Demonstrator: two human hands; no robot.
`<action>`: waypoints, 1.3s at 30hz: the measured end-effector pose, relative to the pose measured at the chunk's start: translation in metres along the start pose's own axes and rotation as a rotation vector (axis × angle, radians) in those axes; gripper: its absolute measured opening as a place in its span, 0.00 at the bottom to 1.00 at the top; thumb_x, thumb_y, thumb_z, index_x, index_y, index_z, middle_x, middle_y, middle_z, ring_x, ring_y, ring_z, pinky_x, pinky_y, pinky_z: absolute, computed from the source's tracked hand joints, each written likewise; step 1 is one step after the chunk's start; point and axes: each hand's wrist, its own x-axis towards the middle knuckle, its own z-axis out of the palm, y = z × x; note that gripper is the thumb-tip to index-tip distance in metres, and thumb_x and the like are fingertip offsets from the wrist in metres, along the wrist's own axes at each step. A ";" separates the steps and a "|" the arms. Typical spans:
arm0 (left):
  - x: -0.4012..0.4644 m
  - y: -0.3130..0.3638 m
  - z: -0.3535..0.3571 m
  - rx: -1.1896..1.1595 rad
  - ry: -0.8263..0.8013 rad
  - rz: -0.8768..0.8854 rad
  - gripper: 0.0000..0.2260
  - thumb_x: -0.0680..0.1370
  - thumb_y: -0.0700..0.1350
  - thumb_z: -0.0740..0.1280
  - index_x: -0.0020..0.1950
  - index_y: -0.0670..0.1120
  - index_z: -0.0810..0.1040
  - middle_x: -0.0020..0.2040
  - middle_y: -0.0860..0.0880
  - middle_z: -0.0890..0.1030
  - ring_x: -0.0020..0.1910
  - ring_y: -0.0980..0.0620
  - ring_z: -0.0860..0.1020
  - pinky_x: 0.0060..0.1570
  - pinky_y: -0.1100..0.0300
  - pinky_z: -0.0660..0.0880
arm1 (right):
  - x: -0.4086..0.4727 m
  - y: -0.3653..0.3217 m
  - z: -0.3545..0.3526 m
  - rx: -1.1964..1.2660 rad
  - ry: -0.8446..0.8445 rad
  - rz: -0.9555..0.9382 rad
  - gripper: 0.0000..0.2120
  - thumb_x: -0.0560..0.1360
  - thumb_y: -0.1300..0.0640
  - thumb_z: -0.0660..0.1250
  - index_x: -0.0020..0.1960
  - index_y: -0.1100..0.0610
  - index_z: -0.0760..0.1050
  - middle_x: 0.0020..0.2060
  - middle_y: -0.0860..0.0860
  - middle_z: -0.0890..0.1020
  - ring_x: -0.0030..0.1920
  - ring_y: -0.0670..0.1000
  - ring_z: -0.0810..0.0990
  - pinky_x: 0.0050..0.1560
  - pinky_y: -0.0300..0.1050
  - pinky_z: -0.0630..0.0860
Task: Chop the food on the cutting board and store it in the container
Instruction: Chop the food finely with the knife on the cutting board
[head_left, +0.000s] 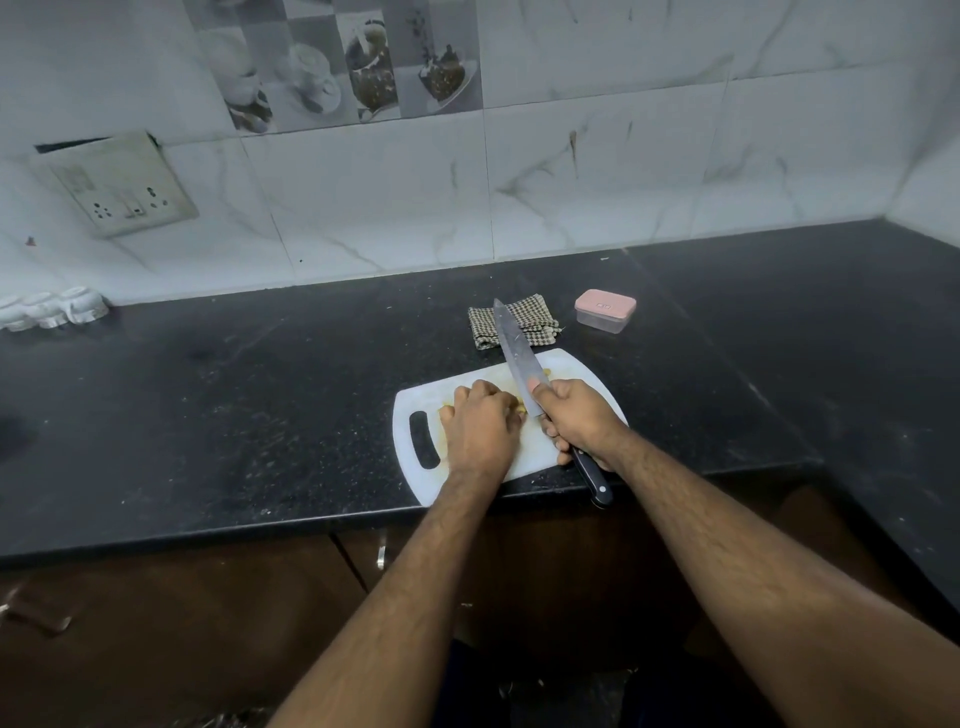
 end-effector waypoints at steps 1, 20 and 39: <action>0.000 0.000 0.000 -0.005 0.010 -0.007 0.11 0.82 0.51 0.66 0.61 0.51 0.83 0.64 0.51 0.75 0.63 0.49 0.68 0.61 0.50 0.63 | 0.000 0.000 0.000 -0.003 0.003 -0.001 0.16 0.84 0.44 0.60 0.51 0.56 0.75 0.28 0.50 0.73 0.22 0.46 0.68 0.23 0.43 0.74; -0.007 -0.020 -0.022 0.105 -0.076 0.060 0.14 0.84 0.45 0.60 0.65 0.57 0.81 0.59 0.51 0.78 0.61 0.47 0.71 0.58 0.50 0.63 | 0.002 0.003 0.001 -0.039 0.005 -0.019 0.16 0.84 0.44 0.59 0.54 0.55 0.76 0.28 0.50 0.73 0.22 0.46 0.68 0.23 0.43 0.75; -0.023 -0.022 -0.006 -0.062 0.070 -0.087 0.11 0.81 0.56 0.67 0.57 0.53 0.84 0.58 0.53 0.79 0.61 0.52 0.69 0.68 0.48 0.62 | 0.001 0.000 0.007 -0.251 0.048 -0.069 0.15 0.81 0.42 0.64 0.47 0.54 0.73 0.29 0.54 0.77 0.20 0.47 0.71 0.24 0.42 0.74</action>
